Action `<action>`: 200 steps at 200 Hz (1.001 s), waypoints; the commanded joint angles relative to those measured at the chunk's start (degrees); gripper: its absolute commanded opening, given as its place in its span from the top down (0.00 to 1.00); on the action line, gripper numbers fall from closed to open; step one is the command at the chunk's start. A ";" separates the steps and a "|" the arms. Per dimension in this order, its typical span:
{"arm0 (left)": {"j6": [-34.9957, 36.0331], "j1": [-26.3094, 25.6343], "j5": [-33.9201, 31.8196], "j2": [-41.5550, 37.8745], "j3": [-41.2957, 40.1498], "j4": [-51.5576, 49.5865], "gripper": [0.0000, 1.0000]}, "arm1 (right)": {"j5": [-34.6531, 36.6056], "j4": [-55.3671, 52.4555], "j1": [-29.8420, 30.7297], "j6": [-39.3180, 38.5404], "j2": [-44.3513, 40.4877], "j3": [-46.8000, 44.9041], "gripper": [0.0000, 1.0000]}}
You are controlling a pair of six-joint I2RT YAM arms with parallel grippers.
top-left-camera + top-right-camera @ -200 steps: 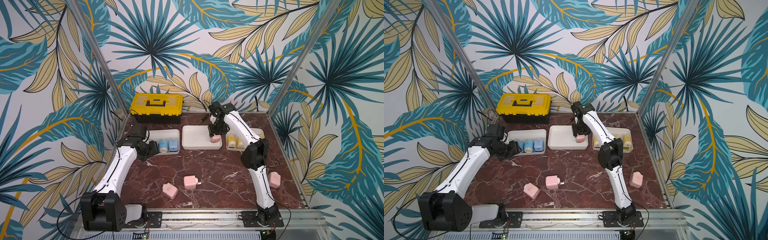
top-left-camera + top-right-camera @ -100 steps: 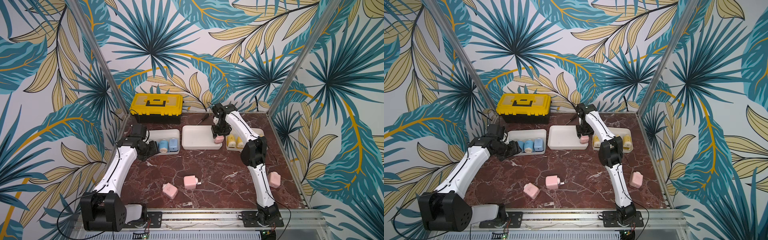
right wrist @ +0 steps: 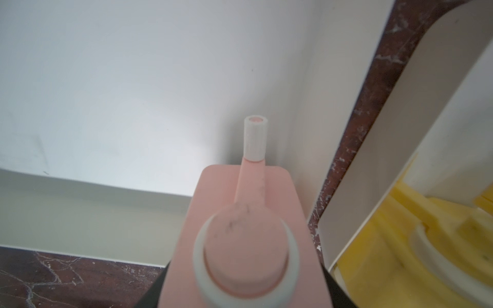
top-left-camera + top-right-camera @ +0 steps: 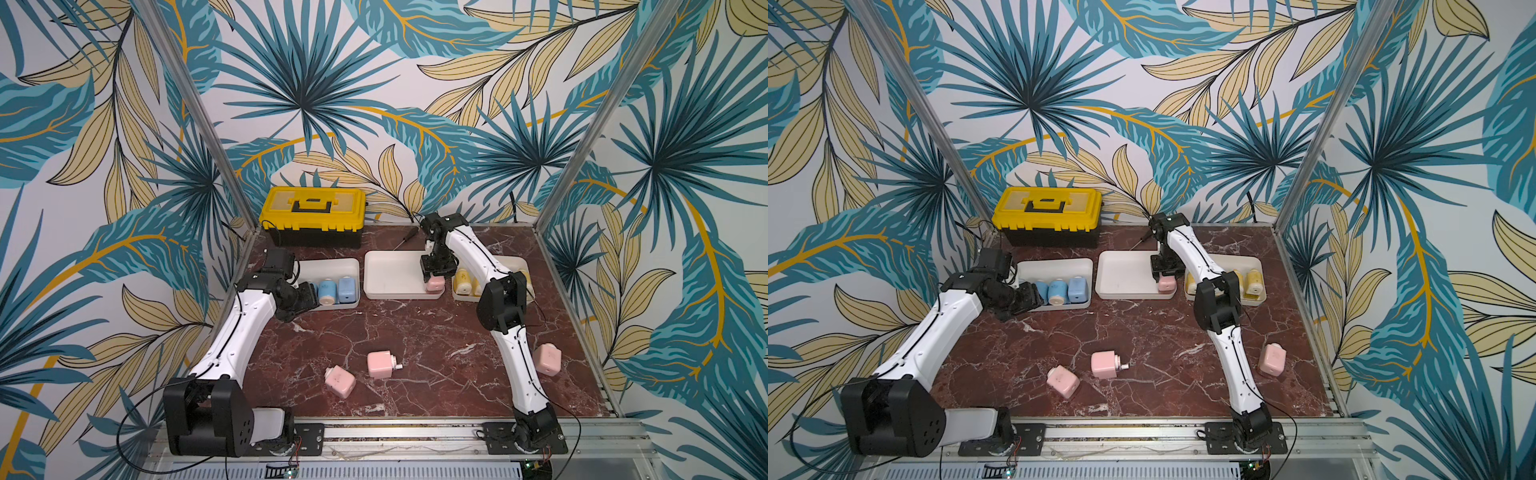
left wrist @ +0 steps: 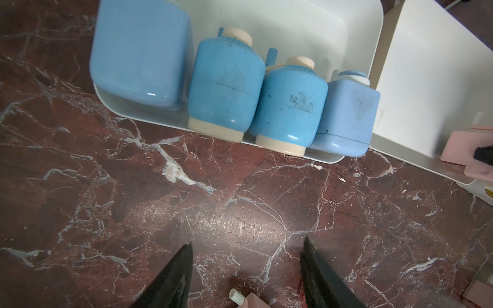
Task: Place the pencil sharpeners by color into the storage box
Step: Place the pencil sharpener in the storage box.
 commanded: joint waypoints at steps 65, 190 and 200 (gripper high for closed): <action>0.91 -0.08 -0.81 0.11 0.21 0.78 0.34 | -1.09 -1.87 0.19 4.11 2.36 0.57 0.56; 1.34 -0.11 -0.73 0.64 0.23 0.78 0.34 | 0.46 -1.35 0.01 5.62 2.49 0.60 0.34; 1.36 -0.08 -0.70 0.64 0.20 0.78 0.34 | 0.21 -1.10 -0.09 5.62 2.06 0.65 0.32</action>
